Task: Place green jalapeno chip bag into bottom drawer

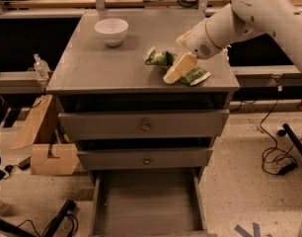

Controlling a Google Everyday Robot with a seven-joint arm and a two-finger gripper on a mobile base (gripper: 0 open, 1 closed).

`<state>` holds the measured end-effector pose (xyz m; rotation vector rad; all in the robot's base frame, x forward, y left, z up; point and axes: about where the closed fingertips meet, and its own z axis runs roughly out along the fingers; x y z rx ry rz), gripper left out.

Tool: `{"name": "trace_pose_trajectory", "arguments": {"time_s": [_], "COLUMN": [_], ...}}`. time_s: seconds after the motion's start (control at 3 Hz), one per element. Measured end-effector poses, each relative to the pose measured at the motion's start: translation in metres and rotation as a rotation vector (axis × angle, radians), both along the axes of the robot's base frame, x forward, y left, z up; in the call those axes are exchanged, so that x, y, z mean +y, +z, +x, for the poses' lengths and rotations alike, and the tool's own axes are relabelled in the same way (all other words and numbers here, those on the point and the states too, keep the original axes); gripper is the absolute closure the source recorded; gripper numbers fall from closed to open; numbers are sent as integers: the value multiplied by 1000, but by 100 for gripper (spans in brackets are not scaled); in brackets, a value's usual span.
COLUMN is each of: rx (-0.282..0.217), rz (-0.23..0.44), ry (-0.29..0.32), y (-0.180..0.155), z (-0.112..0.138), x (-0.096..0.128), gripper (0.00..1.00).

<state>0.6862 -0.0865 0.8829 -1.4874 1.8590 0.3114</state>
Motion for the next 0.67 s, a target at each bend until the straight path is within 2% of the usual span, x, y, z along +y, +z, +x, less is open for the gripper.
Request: {"name": "trace_pose_trajectory", "arguments": {"time_s": [0.33, 0.67], "rx": [30, 33], "rz": [-39, -38], "ry": [2, 7], "y": [-9, -12], "z": [4, 4], "x": [11, 14], "gripper": [40, 71]}}
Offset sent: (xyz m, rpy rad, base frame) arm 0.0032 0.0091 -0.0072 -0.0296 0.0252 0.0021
